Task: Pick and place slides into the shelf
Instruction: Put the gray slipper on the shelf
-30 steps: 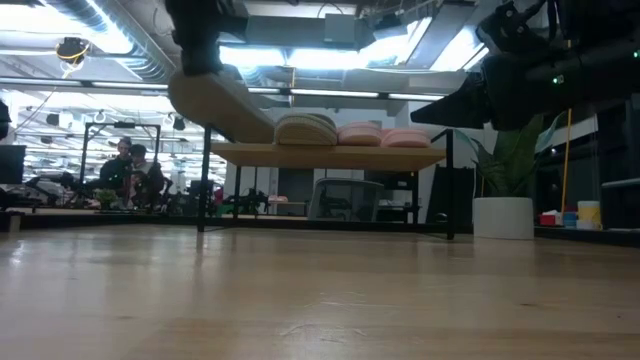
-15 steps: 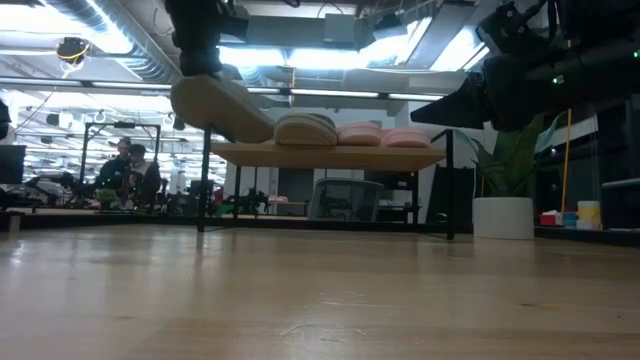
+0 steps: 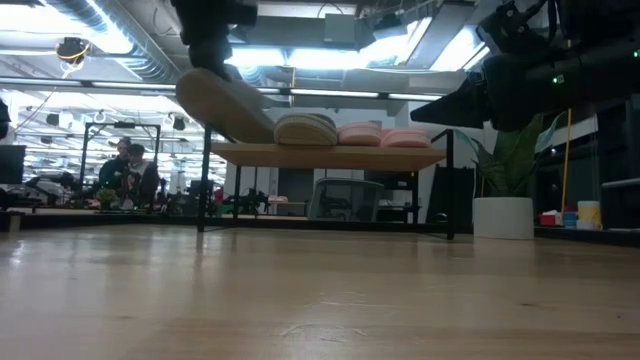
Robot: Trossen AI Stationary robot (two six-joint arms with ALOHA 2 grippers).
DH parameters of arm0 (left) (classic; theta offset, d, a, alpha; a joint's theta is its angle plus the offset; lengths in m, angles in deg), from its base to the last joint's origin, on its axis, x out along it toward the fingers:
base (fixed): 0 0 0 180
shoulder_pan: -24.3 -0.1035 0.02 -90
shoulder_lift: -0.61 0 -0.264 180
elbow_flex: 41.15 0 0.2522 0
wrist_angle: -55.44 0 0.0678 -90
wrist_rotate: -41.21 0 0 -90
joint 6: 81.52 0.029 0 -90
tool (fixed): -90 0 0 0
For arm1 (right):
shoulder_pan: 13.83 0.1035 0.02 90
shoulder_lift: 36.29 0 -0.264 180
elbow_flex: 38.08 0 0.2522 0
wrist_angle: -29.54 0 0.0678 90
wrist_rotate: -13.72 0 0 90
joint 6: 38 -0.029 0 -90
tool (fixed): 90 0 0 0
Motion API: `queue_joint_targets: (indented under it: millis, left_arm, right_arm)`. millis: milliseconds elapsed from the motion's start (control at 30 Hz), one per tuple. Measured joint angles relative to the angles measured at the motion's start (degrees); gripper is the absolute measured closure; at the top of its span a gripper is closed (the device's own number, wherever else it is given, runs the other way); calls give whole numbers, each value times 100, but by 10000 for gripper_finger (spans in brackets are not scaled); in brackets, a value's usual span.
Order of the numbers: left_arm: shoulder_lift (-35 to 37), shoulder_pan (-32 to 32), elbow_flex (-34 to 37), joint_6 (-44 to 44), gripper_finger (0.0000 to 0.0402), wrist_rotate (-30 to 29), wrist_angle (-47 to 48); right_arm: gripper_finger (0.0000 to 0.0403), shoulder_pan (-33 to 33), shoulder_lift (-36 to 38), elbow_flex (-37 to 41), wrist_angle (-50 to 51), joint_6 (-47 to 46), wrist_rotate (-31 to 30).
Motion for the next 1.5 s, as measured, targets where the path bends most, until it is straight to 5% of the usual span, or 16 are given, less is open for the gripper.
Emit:
queue_joint_targets:
  millis: [467, 1500]
  left_arm:
    - [-60, -5, 0, 143, 401, 836, -947]
    - [-455, -4, 0, 593, 393, 1258, -1393]
  right_arm:
    - [398, 0, 0, 2, -4, 6, 0]
    - [395, 2, 0, 4, -43, 27, 0]
